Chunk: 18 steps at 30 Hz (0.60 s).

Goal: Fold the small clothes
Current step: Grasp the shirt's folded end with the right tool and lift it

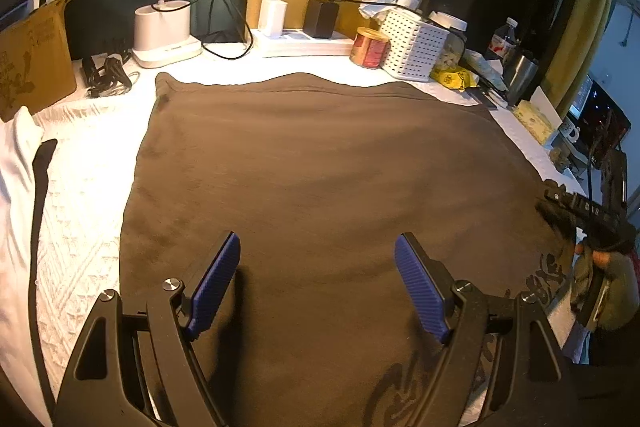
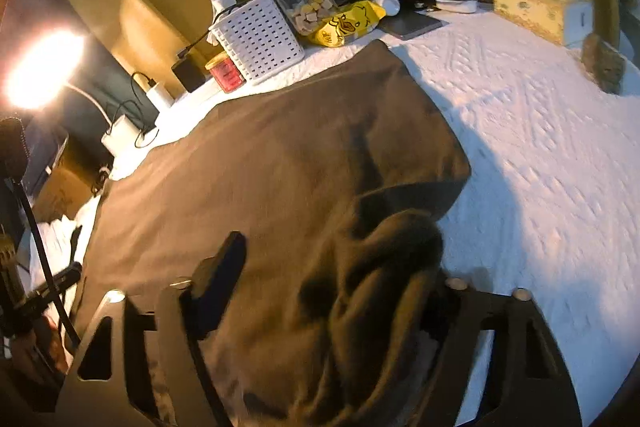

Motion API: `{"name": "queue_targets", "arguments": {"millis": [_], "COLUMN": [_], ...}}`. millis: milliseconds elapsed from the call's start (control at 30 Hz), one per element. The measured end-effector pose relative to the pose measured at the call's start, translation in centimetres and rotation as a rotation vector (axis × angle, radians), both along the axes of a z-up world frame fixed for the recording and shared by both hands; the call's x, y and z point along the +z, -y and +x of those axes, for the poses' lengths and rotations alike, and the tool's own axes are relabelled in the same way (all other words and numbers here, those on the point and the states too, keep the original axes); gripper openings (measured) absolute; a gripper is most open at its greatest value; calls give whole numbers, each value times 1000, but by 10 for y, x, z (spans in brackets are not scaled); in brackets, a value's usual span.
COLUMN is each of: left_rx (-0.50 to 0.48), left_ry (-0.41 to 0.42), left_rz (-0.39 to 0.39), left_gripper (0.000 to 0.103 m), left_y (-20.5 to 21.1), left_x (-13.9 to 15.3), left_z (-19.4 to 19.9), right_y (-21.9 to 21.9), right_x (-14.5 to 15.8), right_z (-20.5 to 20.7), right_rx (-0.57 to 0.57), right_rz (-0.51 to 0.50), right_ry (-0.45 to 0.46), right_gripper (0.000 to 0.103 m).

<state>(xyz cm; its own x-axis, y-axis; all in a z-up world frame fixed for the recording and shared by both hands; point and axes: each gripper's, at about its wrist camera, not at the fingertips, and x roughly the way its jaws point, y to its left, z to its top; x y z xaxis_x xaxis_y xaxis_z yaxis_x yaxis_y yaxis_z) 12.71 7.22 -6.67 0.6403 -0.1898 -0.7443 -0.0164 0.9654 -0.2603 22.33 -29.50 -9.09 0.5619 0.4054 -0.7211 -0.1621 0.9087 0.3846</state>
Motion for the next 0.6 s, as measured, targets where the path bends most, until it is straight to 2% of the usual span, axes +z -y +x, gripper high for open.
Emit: {"name": "queue_targets", "arguments": {"millis": [67, 267, 333, 367, 400, 600], "left_rx": [4, 15, 16, 13, 12, 5], "left_ry": [-6, -6, -5, -4, -3, 13], "left_rz": [-4, -14, -19, -20, -20, -26], "left_gripper": [79, 79, 79, 79, 79, 79], "left_y": [-4, -14, -16, -17, -18, -24], "left_x": [-2, -4, -4, -5, -5, 0], "left_z": [3, 11, 13, 13, 14, 13], "right_y": [-2, -15, -19, -19, -20, -28], "right_x": [-1, -2, -4, -4, -5, -4], "right_z": [9, 31, 34, 37, 39, 41], "right_rx": [7, 59, 75, 66, 71, 104], "right_rz": [8, -35, -60, -72, -84, -118], "right_ry": [-8, -11, 13, 10, -1, 5], "right_gripper": [60, 55, 46, 25, 20, 15]}}
